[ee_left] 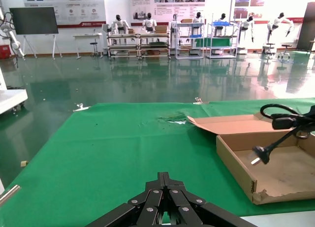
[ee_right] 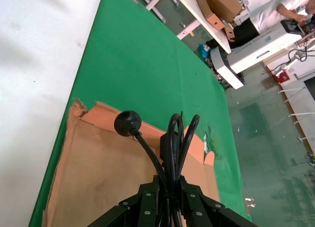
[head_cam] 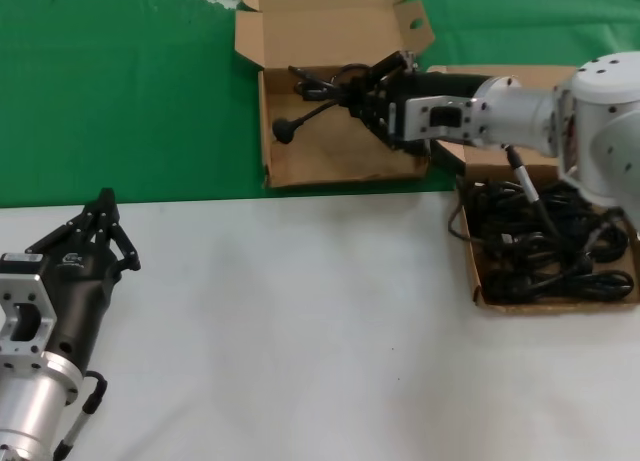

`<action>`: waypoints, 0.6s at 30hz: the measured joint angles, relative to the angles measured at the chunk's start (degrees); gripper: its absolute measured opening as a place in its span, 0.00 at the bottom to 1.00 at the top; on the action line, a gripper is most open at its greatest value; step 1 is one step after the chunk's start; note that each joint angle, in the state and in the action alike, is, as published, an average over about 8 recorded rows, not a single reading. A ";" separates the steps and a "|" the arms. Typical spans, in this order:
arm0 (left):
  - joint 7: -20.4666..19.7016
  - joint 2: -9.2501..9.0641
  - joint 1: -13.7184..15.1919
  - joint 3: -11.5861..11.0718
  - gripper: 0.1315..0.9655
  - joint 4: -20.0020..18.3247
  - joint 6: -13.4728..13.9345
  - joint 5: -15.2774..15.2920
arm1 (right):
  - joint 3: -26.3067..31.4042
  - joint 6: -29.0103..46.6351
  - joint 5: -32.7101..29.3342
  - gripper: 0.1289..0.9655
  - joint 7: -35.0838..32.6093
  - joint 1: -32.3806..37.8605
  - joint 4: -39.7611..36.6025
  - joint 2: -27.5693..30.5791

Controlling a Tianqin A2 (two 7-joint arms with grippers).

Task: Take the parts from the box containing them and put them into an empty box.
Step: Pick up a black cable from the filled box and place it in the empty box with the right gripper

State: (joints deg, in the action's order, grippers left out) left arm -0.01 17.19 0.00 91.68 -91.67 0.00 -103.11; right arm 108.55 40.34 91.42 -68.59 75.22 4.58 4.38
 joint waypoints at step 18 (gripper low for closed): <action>0.00 0.00 0.00 0.00 0.01 0.00 0.00 0.00 | -3.00 -7.79 1.53 0.10 -7.25 -1.22 -3.71 -3.96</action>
State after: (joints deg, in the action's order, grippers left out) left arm -0.01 17.19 0.00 91.68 -91.67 0.00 -103.12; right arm 105.55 32.55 92.95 -75.84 74.00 0.87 0.42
